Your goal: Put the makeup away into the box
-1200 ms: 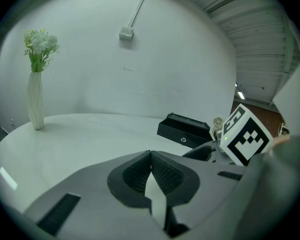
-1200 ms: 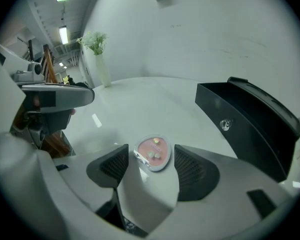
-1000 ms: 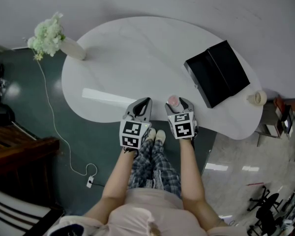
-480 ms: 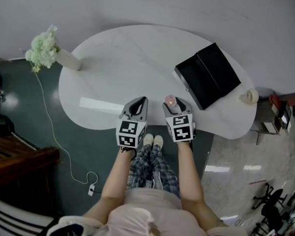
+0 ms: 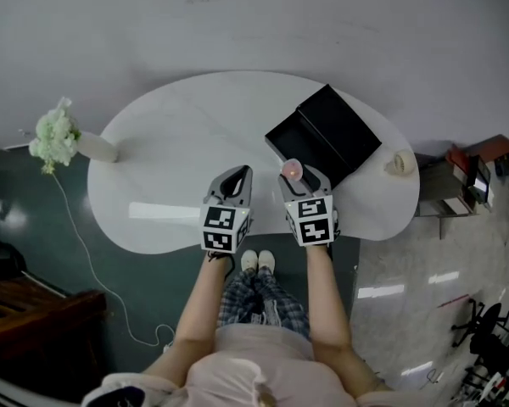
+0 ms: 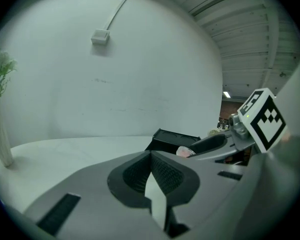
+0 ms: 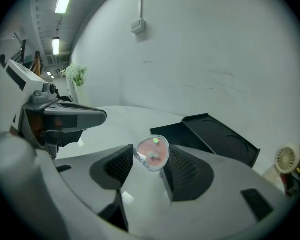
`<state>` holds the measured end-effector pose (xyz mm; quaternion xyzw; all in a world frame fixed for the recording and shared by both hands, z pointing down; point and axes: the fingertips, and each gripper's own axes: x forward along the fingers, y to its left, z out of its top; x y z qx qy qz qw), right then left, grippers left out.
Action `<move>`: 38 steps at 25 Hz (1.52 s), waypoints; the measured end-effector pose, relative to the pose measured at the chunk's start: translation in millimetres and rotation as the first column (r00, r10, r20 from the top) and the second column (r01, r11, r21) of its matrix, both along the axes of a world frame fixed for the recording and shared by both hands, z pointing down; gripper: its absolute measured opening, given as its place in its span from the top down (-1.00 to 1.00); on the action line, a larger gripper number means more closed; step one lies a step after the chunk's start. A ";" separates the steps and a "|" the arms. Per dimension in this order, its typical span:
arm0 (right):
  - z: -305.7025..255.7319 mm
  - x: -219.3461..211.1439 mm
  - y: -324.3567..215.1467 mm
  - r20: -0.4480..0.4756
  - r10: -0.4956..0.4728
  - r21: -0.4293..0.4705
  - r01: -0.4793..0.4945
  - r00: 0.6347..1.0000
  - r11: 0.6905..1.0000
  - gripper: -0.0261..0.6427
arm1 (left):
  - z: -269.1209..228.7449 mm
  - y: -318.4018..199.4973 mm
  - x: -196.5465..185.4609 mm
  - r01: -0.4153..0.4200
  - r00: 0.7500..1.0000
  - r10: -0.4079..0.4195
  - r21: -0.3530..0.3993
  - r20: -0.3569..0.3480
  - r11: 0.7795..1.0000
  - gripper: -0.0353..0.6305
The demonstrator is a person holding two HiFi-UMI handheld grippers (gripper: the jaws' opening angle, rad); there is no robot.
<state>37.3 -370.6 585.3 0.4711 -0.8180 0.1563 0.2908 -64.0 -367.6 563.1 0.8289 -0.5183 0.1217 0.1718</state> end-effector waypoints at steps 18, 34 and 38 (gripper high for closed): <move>42.4 51.4 -76.3 -0.043 0.087 -0.167 -0.093 0.995 0.982 0.20 | 26.6 -84.4 47.7 -0.078 0.997 0.079 -0.035 0.012 0.996 0.82; 80.2 50.6 -81.2 -0.043 0.121 -0.330 -0.128 0.992 0.935 0.02 | 54.9 -79.9 35.0 -0.063 0.998 0.062 -0.091 -0.007 0.994 0.82; 62.0 50.5 -74.9 0.012 0.158 -0.303 -0.147 0.987 0.942 -0.13 | 50.8 -77.2 28.5 -0.046 0.999 0.045 -0.087 -0.012 0.995 0.82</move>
